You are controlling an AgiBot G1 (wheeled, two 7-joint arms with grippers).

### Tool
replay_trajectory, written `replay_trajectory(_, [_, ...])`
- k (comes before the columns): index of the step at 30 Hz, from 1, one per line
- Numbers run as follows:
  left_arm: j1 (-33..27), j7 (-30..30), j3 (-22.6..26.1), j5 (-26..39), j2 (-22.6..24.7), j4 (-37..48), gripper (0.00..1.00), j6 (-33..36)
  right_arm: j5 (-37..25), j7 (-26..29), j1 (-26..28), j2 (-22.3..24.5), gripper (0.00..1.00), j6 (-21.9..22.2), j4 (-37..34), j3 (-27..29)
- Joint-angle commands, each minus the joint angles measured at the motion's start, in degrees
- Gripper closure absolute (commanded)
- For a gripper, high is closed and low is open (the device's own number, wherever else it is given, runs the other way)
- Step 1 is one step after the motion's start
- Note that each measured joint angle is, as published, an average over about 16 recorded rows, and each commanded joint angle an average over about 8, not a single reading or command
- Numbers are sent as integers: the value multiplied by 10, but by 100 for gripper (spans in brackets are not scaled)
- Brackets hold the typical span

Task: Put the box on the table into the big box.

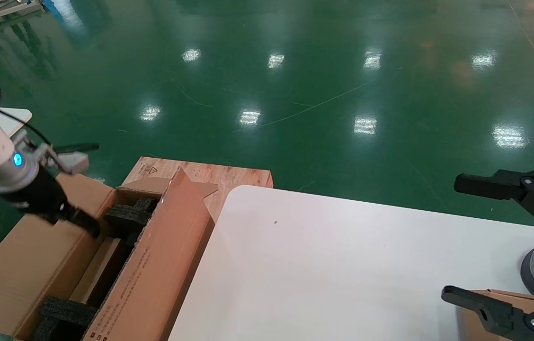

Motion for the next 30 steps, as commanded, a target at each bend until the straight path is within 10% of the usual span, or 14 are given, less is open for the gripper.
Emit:
replay_trajectory(1, [-11,9,-13,-4,1,8,0,-2,0,0,0,0,0,0,0,0])
replay_trajectory(21, [-159,299,-177,-193,-143,-45,0,104,0,0,0,0,0,0,0,0])
replay_trajectory(30, [-147,298,-193,-184,-135,-50,0,95,0,0,0,0,0,0,0,0])
